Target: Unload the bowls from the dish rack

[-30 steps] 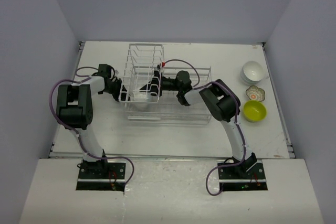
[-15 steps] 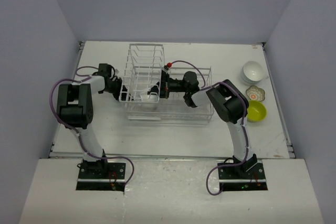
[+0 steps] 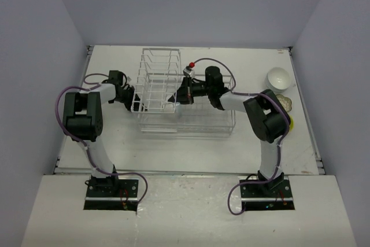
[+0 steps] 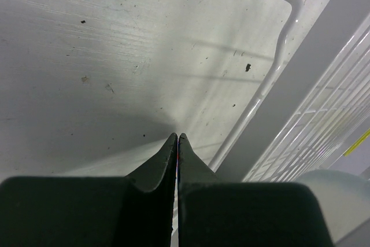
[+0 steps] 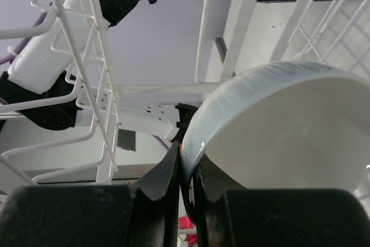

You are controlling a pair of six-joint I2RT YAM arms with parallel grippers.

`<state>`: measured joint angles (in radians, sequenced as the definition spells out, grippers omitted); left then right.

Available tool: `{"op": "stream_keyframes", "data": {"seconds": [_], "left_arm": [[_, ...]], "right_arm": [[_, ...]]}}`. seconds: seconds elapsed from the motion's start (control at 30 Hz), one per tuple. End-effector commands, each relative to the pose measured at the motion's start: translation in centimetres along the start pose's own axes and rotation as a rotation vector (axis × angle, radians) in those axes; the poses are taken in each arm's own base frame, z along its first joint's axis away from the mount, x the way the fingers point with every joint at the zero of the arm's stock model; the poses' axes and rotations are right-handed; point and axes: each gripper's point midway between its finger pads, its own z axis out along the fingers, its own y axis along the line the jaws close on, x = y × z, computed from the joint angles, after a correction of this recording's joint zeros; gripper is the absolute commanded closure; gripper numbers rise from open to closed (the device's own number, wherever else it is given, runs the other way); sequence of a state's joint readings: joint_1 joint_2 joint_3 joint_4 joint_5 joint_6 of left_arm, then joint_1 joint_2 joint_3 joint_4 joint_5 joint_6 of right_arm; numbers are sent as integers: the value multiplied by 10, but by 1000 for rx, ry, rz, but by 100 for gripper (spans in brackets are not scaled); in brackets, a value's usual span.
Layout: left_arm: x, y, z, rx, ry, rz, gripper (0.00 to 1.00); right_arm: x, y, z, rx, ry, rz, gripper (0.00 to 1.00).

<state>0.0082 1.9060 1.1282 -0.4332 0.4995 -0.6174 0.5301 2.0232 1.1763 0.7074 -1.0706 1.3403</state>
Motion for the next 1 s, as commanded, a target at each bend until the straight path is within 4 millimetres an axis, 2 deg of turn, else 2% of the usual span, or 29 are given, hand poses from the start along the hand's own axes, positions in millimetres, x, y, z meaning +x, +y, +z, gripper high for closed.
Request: {"op": "stream_keyframes", "data": {"seconds": [0.0,0.07,0.1,0.27,0.3,0.33,0.37,0.43,0.47,0.53,0.6,0.63,0.67,0.73,0.77,0.8,0.83,0.87,0.97], "left_arm": [[-5,-19,-1,70,2,25,100],[-5,-19,0,72,3,25,100],[-4,-18,0,72,5,24,100],[-4,-19,0,75,7,26,100],[-5,-19,0,76,6,26,100],[-5,-20,1,78,5,26,100],[-5,-20,0,78,5,24,100],[-6,-21,0,80,4,26,100],[-5,-20,1,79,6,26,100],[-5,-20,1,79,8,25,100],[-5,-19,1,77,6,25,100],[-4,-19,1,76,8,24,100],[-4,-18,2,75,9,22,100],[-3,-18,2,77,10,22,100],[-3,-18,2,79,6,21,100],[-3,-18,2,78,7,20,100],[-3,-18,2,81,6,20,100],[-3,-19,2,81,6,17,100],[-5,-21,1,88,2,17,100]], "right_arm": [[-15,35,-20,23,-19,-167,100],[-19,28,-28,80,-34,-167,100],[-27,37,-36,88,-56,-201,100],[-52,44,-74,189,-151,-253,100],[-55,50,-80,194,-169,-272,100],[-55,47,-86,222,-169,-273,100],[-65,57,-94,236,-200,-302,100],[-68,61,-106,282,-209,-334,100],[-78,73,-116,300,-239,-367,100],[-85,78,-130,346,-273,-378,100],[-102,96,-150,376,-327,-443,100],[-105,92,-159,416,-333,-436,100],[-117,107,-173,432,-375,-474,100],[-129,105,-194,519,-425,-476,100],[-142,112,-214,561,-481,-491,100],[-149,110,-227,617,-516,-493,100],[-158,93,-254,765,-583,-462,100],[-167,89,-277,837,-635,-452,100],[-174,59,-336,1069,-729,-370,100]]}}
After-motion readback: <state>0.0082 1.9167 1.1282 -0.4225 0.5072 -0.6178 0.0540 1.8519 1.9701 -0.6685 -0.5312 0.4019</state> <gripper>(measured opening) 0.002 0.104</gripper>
